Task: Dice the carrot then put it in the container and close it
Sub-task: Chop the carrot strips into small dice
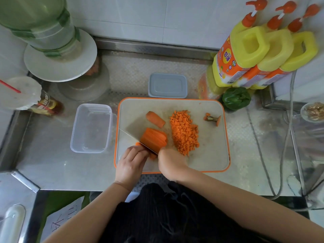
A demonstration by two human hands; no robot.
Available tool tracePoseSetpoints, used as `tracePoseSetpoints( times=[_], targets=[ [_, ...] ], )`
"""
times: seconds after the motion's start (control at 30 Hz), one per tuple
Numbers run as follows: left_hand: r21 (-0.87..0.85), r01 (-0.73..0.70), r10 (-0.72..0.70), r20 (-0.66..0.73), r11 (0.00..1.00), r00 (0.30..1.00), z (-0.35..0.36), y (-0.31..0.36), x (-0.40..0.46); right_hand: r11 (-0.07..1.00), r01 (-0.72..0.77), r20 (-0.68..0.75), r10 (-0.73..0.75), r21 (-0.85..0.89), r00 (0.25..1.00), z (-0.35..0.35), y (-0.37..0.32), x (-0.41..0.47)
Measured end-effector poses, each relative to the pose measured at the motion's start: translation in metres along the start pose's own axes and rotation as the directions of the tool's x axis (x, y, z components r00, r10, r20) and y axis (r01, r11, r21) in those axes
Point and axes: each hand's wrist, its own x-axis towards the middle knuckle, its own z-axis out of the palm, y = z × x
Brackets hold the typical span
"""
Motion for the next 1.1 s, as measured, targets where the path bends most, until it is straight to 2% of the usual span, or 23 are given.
tracePoseSetpoints(
  times=[0.33, 0.47, 0.6, 0.73, 1.1],
  targets=[
    [0.003, -0.002, 0.002, 0.020, 1.000, 1.000, -0.004, 0.001, 0.001, 0.982, -0.027, 0.022, 0.024, 0.186, 0.999, -0.001, 0.017, 0.011],
    [0.017, -0.005, 0.005, 0.016, 1.000, 1.000, -0.004, 0.002, 0.002, 0.994, -0.028, 0.005, 0.028, 0.107, 1.000, 0.003, 0.015, -0.010],
    [0.026, 0.025, -0.025, 0.014, 0.999, 1.000, -0.003, 0.002, 0.000, 0.997, 0.062, -0.074, -0.059, 0.039, 0.996, -0.004, 0.011, -0.035],
    [0.011, 0.030, -0.030, 0.009, 0.999, 0.999, -0.003, 0.002, -0.001, 0.996, 0.086, -0.099, -0.084, 0.008, 0.991, -0.013, 0.005, -0.047],
    [-0.005, 0.019, -0.019, 0.003, 1.000, 1.000, -0.003, 0.002, -0.001, 0.998, 0.028, -0.031, -0.029, -0.048, 0.999, -0.022, -0.006, -0.051]
  ],
)
